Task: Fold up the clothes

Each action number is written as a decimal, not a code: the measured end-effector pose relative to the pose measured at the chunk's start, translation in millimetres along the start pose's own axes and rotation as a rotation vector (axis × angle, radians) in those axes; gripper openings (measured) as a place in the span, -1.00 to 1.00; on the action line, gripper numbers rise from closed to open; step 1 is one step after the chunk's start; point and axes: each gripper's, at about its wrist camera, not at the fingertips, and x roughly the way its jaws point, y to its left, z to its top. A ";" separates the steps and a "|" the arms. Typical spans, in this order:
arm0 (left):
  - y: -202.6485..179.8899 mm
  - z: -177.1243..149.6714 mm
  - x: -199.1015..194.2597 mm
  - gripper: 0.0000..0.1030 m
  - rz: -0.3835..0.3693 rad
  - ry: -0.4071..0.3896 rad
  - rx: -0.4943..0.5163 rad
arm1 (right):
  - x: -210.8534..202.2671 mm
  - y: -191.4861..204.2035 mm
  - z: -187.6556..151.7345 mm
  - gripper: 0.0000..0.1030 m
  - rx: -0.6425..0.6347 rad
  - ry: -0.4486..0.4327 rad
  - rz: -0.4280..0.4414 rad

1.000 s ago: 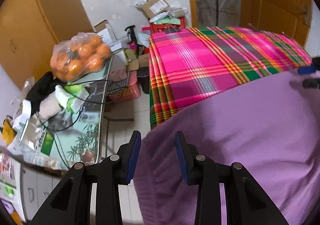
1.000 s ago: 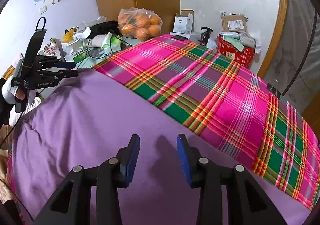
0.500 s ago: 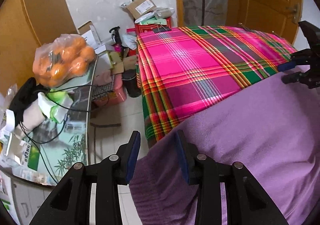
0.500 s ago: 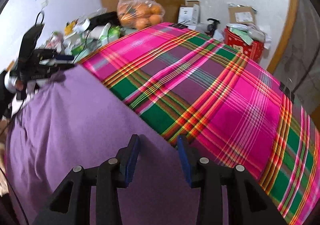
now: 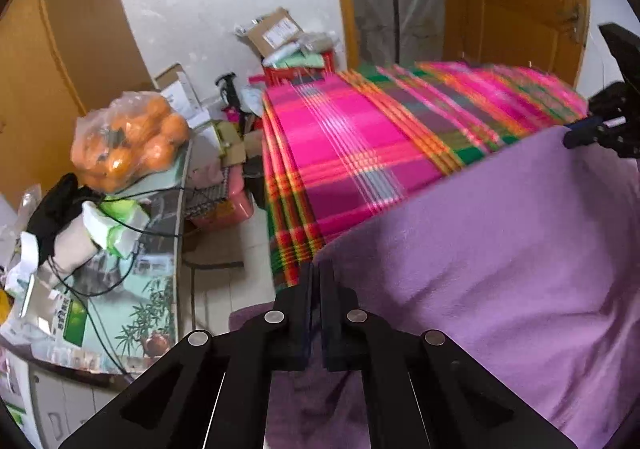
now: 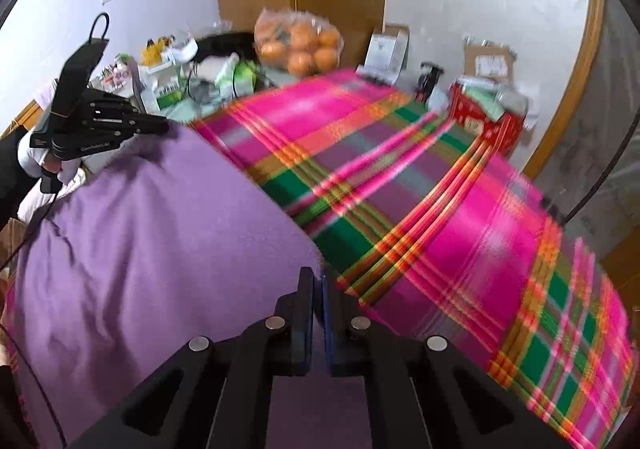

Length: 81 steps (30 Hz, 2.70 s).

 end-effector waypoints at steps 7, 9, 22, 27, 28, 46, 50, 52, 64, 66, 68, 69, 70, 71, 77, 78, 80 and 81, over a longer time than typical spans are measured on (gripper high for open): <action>-8.2 -12.9 -83.7 -0.95 -0.004 -0.144 -0.038 | -80.7 45.9 -18.4 -0.92 -0.019 -0.116 -0.008; -14.7 -26.2 -109.5 -0.95 -0.007 -0.181 -0.051 | -99.5 64.1 -30.3 -0.92 -0.019 -0.133 0.005; -46.7 -153.4 -175.3 -0.95 -0.031 -0.203 -0.214 | -139.6 185.1 -142.5 -0.92 0.011 -0.086 0.166; -48.5 -193.9 -161.8 -0.94 -0.053 -0.149 -0.326 | -108.3 198.0 -175.9 -0.92 0.080 -0.017 0.202; -49.6 -199.5 -159.8 -0.94 -0.057 -0.141 -0.343 | -103.0 198.2 -180.6 -0.92 0.090 -0.006 0.203; -19.8 -224.7 -162.6 -0.14 -0.182 -0.170 -0.829 | -95.6 225.9 -179.4 -0.48 -0.117 -0.017 0.068; -12.8 -218.9 -137.5 -0.14 -0.187 -0.108 -0.905 | -87.8 231.3 -179.6 -0.48 -0.149 0.001 0.049; -14.2 -216.8 -135.1 -0.20 -0.181 -0.109 -0.905 | -86.4 232.6 -181.0 -0.58 -0.158 0.008 0.045; -1.3 -188.0 -185.0 -0.92 -0.168 -0.270 -0.811 | -157.1 241.8 -161.5 -0.92 -0.160 -0.136 0.125; 2.6 -191.8 -187.4 -0.92 -0.156 -0.267 -0.796 | -163.4 250.8 -161.9 -0.93 -0.180 -0.140 0.175; 6.7 -204.6 -180.4 -0.92 -0.148 -0.236 -0.795 | -155.2 261.3 -167.0 -0.95 -0.203 -0.114 0.205; 8.4 -211.4 -174.7 -0.92 -0.152 -0.218 -0.798 | -146.8 264.5 -170.0 -0.95 -0.206 -0.091 0.215; 10.3 -218.7 -168.4 -0.92 -0.153 -0.198 -0.802 | -137.0 267.0 -173.1 -0.95 -0.206 -0.063 0.224; 12.6 -226.9 -160.7 -0.92 -0.147 -0.173 -0.810 | -123.5 267.6 -177.4 -0.95 -0.195 -0.030 0.243; 17.8 -245.6 -153.6 -0.92 -0.143 -0.162 -0.831 | -103.5 269.1 -185.9 -0.95 -0.164 0.024 0.281; 17.1 -242.5 -158.2 -0.92 -0.137 -0.175 -0.820 | -107.6 269.7 -183.6 -0.95 -0.169 0.012 0.279; 17.7 -236.0 -168.7 -0.92 -0.132 -0.209 -0.802 | -115.2 270.9 -180.1 -0.95 -0.172 -0.015 0.287; 19.3 -234.0 -173.1 -0.92 -0.130 -0.227 -0.797 | -117.1 271.2 -179.0 -0.95 -0.169 -0.024 0.295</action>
